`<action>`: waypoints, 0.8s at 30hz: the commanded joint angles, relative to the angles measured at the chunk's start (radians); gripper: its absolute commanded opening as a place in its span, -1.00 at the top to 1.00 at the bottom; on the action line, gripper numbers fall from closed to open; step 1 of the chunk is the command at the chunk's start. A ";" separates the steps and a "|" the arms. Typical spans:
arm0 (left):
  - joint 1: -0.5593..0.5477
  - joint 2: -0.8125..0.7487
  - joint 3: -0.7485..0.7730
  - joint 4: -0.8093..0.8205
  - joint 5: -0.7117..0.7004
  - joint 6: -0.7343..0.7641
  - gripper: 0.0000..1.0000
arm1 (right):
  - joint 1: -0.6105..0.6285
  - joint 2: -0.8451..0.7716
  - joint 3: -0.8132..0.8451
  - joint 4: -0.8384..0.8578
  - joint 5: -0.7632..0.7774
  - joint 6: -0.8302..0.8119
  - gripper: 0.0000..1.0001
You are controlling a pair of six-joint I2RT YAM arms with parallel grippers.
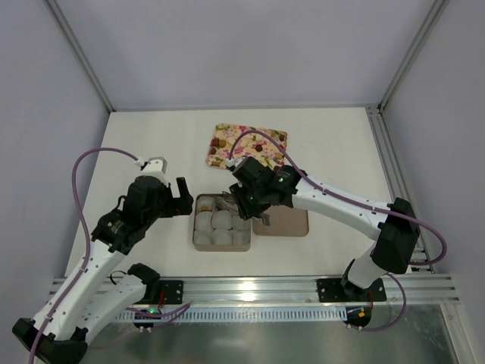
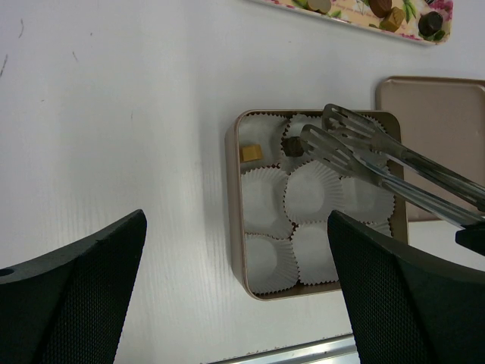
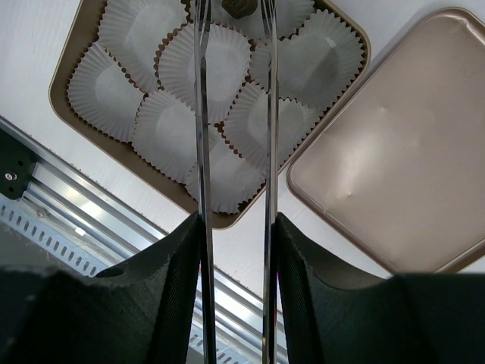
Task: Pack the chocolate
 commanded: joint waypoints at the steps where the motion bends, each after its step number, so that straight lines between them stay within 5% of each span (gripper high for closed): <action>1: 0.004 -0.001 0.000 0.006 -0.012 -0.015 -0.99 | 0.006 0.000 0.014 0.026 0.024 0.003 0.13; 13: 0.004 -0.007 0.000 0.006 -0.015 -0.013 -0.99 | -0.049 -0.074 0.122 -0.037 0.021 -0.041 0.11; 24: 0.004 -0.004 0.000 0.006 -0.012 -0.013 -0.99 | -0.281 -0.002 0.206 -0.029 0.027 -0.124 0.11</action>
